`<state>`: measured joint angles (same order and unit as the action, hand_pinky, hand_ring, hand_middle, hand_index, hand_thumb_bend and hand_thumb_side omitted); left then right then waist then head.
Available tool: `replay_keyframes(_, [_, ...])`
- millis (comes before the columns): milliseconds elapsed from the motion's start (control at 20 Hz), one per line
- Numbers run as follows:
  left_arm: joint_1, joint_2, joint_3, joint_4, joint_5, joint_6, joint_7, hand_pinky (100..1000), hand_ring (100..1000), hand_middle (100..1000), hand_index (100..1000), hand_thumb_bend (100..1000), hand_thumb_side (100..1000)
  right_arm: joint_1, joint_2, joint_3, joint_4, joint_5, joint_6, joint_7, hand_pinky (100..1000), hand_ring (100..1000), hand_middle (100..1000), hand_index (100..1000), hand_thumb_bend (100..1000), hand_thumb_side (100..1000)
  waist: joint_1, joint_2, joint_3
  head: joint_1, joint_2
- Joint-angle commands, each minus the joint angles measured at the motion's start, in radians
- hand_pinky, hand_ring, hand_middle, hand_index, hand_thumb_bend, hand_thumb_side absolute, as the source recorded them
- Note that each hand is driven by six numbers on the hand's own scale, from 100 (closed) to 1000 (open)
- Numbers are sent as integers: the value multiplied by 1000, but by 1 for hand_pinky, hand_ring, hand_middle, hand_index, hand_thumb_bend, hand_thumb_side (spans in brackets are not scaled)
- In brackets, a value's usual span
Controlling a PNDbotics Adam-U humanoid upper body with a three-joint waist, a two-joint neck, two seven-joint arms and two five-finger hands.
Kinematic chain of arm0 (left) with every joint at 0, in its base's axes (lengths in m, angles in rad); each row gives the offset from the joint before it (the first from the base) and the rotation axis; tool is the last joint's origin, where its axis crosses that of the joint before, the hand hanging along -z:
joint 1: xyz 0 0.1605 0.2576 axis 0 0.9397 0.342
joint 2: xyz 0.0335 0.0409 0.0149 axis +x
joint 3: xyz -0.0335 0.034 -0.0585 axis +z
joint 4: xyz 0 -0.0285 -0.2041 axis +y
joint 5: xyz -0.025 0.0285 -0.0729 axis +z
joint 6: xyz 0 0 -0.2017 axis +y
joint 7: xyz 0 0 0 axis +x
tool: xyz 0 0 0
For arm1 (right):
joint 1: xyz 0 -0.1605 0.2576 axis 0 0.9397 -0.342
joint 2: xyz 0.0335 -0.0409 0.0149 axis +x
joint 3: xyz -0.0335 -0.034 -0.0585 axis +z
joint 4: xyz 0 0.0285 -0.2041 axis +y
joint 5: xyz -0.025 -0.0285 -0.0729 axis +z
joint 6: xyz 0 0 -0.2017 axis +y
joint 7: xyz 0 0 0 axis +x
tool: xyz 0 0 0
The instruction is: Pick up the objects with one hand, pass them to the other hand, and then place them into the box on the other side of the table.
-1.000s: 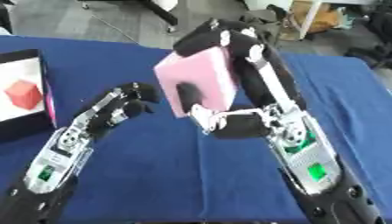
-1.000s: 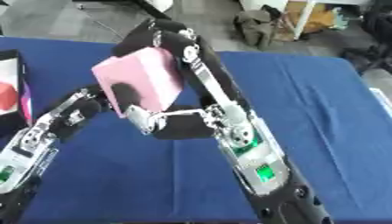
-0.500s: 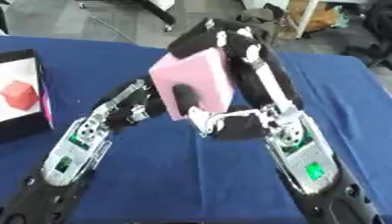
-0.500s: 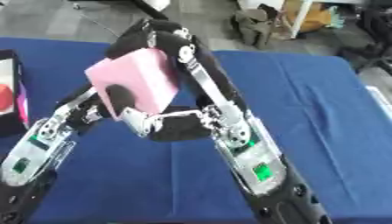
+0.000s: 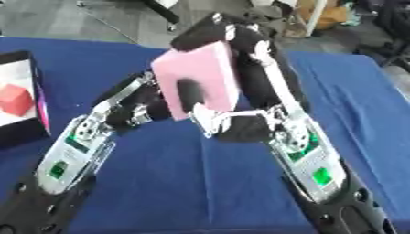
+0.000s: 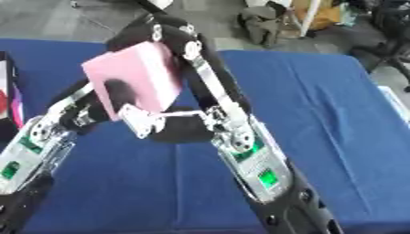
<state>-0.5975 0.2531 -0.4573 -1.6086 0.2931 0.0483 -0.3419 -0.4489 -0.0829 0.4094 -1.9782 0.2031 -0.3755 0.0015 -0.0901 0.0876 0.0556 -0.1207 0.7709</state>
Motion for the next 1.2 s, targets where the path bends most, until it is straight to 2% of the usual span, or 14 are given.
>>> replay_keyframes(50, [-21,20,-3,-29,18,5,-7,726,768,675,773,886,640,-11,-9,0,-13,-24,-2,-2,436,467,377,479,100,100,5,-9,1,-5,-1])
replay_keyframes(250, [-20,40,-5,-38,48,10,-24,728,768,675,773,894,644,-9,-10,1,-12,-36,-6,12,408,448,356,458,100,100,5,-6,3,-13,-1])
replay_keyframes(850, [-4,66,9,-52,89,14,-50,730,773,680,774,929,667,-15,-15,4,-5,-56,-20,60,407,449,359,459,100,100,5,-4,7,-30,-1])
replay_keyframes(1200, [-27,96,-12,-51,92,18,-85,729,770,678,774,944,684,-17,-16,7,12,2,-3,59,375,424,318,438,100,100,6,-5,2,-32,-1])
